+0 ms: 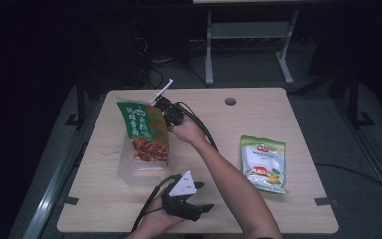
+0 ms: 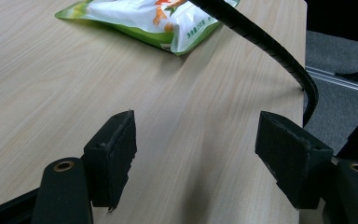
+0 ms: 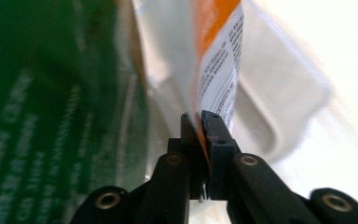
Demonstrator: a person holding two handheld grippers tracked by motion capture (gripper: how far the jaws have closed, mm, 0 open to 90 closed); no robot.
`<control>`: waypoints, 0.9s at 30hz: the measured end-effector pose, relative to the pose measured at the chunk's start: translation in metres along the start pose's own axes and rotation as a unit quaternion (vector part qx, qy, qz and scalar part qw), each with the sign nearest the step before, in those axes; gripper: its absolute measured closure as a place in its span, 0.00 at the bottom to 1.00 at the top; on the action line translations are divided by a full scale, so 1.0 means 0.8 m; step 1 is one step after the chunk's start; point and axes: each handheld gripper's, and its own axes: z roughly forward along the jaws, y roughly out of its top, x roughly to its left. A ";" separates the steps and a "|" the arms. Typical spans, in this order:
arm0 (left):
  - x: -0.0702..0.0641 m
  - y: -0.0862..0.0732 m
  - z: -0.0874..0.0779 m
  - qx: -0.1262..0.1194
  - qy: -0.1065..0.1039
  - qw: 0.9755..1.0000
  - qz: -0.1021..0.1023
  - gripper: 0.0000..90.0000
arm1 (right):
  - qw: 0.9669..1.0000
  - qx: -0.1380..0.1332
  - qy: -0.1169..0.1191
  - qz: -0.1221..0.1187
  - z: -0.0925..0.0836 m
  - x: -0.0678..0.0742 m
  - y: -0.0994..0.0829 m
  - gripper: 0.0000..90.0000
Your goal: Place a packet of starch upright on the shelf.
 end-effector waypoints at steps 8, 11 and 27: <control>0.000 0.000 -0.003 -0.004 0.002 1.000 -0.003 0.32 | 1.000 -0.012 -0.003 -0.007 0.005 0.002 -0.005 1.00; 0.000 0.000 -0.003 -0.002 0.003 1.000 -0.003 0.32 | 0.999 -0.031 -0.002 0.010 0.006 -0.005 -0.014 1.00; -0.001 -0.001 -0.003 -0.005 0.004 1.000 -0.006 0.32 | 0.999 -0.028 -0.019 0.012 -0.004 -0.013 -0.027 0.78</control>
